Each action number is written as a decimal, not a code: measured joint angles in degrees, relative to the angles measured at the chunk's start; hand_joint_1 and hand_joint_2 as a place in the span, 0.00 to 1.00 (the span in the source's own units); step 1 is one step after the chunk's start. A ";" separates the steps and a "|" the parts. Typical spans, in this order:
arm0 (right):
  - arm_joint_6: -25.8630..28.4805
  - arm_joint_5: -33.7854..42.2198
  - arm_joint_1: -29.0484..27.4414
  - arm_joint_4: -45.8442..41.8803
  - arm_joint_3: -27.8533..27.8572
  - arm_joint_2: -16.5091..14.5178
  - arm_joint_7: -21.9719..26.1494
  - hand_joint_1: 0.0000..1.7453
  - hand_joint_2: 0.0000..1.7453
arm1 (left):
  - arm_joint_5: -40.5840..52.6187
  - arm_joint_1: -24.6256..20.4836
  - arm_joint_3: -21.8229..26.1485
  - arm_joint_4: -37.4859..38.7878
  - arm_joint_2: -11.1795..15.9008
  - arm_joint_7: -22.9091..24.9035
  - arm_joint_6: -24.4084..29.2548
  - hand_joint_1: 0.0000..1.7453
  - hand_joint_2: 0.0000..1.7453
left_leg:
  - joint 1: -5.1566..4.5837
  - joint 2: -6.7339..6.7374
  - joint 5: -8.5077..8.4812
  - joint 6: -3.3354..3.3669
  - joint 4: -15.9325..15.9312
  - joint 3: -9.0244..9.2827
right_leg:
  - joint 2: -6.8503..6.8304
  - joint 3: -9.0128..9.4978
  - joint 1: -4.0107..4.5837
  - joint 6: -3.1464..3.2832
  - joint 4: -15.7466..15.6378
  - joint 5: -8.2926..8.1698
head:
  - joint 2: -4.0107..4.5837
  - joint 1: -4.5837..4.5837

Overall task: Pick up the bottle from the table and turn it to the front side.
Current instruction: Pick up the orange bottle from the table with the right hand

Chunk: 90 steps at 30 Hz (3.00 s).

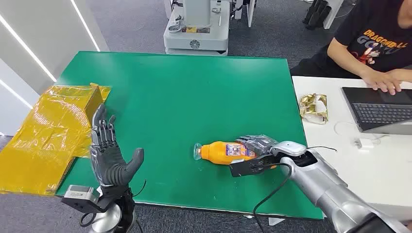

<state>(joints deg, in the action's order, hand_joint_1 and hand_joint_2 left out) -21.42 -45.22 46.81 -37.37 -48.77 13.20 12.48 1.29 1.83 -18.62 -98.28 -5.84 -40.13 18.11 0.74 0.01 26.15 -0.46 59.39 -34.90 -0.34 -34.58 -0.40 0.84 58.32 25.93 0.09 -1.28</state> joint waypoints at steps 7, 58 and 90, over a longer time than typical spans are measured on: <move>-0.75 -0.06 1.18 0.82 -1.41 0.45 -0.99 0.00 1.00 | -0.09 0.07 0.19 0.29 -0.02 0.00 -0.17 0.00 1.00 | 0.00 0.00 0.00 0.00 0.00 0.00 | 0.00 0.00 0.00 0.00 0.00 0.00 | 0.00 0.01; 56.74 12.40 -26.50 -26.92 22.01 -12.12 9.76 1.00 1.00 | -3.50 -5.46 2.84 8.47 -2.52 2.70 -2.28 0.00 1.00 | 0.02 0.03 0.00 -0.01 -0.02 0.03 | 0.04 -0.01 0.02 0.00 0.01 0.02 | 0.00 0.01; 40.48 7.29 -23.14 -19.78 18.56 -16.07 8.02 1.00 1.00 | -11.16 -13.30 -0.74 16.64 -2.60 6.67 -15.38 0.00 1.00 | 0.02 0.03 0.00 -0.01 -0.02 0.00 | 0.05 -0.01 0.02 0.00 0.01 0.02 | 0.00 0.01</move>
<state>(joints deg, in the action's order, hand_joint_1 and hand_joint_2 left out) 19.06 -37.93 23.67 -57.15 -30.22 -2.87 20.51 -9.87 -11.47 -19.37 -81.64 -8.44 -33.46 2.73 0.76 0.03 26.16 -0.47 59.37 -34.90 -0.29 -34.59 -0.38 0.84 58.33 25.95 0.09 -1.27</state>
